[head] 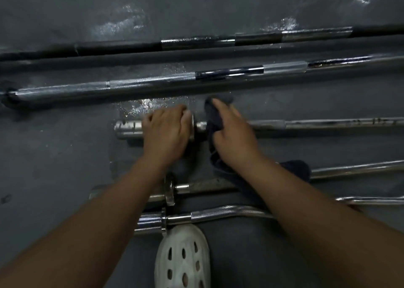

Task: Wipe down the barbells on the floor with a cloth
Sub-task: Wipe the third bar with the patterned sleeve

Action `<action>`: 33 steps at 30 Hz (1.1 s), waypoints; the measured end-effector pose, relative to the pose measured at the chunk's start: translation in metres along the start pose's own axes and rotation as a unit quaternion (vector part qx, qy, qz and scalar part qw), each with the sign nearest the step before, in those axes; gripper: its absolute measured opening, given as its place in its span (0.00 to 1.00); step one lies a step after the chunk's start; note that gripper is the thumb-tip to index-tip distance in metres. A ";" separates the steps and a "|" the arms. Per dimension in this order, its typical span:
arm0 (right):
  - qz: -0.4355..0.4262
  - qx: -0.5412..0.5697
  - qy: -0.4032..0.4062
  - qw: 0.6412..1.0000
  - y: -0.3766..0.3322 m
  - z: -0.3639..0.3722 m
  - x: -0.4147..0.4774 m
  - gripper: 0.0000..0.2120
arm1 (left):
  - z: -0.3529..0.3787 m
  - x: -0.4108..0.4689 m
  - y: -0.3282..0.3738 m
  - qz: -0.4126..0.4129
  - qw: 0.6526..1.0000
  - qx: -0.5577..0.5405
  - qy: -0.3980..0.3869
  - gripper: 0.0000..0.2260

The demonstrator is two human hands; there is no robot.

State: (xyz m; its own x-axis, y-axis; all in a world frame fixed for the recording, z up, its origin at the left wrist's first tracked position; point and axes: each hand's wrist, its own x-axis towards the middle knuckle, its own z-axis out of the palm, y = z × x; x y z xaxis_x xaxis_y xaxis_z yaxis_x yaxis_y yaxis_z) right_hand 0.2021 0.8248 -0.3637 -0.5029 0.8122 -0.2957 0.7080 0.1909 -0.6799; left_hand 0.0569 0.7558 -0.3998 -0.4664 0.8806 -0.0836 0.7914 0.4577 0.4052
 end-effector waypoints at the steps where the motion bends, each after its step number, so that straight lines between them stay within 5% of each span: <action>1: -0.013 0.020 -0.026 0.999 -0.015 0.014 -0.008 0.37 | -0.003 0.012 -0.002 0.003 1.000 -0.005 -0.006 0.18; 5: -0.055 0.058 -0.041 0.996 -0.027 0.020 -0.028 0.34 | -0.018 0.025 -0.016 0.004 0.989 -0.138 0.041 0.16; 8: 0.006 0.051 0.047 0.998 0.001 0.005 0.001 0.33 | -0.004 -0.005 -0.010 0.026 0.998 -0.044 0.028 0.14; 10: 0.027 0.048 0.031 0.998 -0.014 0.020 -0.002 0.36 | -0.002 -0.010 -0.008 0.027 0.999 -0.020 0.012 0.18; 13: -0.054 -0.010 -0.058 0.997 -0.028 0.040 -0.046 0.35 | -0.020 -0.009 -0.015 -0.018 0.997 -0.079 0.018 0.25; 16: -0.124 -0.156 -0.013 0.980 0.023 -0.004 -0.053 0.25 | -0.021 -0.014 -0.014 -0.010 0.995 -0.100 0.012 0.19; 18: -0.009 -0.212 0.082 0.974 0.076 -0.039 -0.044 0.25 | -0.009 -0.022 -0.001 -0.003 0.993 -0.108 -0.041 0.15; 21: 0.137 -0.238 0.165 0.947 0.100 -0.039 -0.056 0.26 | 0.014 -0.057 0.020 0.058 0.997 0.021 -0.057 0.17; 26: -0.098 -0.208 0.019 0.973 0.022 0.015 -0.055 0.22 | 0.010 -0.014 0.021 0.052 0.994 0.055 -0.078 0.20; 28: -0.131 -0.228 -0.006 0.965 0.027 -0.007 -0.037 0.20 | 0.000 0.027 0.017 0.037 0.996 0.024 -0.082 0.20; 33: 0.095 -0.234 0.124 0.960 0.092 -0.070 -0.018 0.26 | 0.011 -0.017 0.016 0.089 0.993 0.067 -0.036 0.24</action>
State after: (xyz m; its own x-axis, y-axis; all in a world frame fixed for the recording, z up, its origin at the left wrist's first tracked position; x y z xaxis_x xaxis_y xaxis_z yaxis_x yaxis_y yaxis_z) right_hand 0.3116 0.8663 -0.3740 -0.2508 0.9519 -0.1759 0.9494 0.2065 -0.2367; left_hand 0.0823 0.7492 -0.4021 -0.2882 0.9536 -0.0876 0.9071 0.3011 0.2942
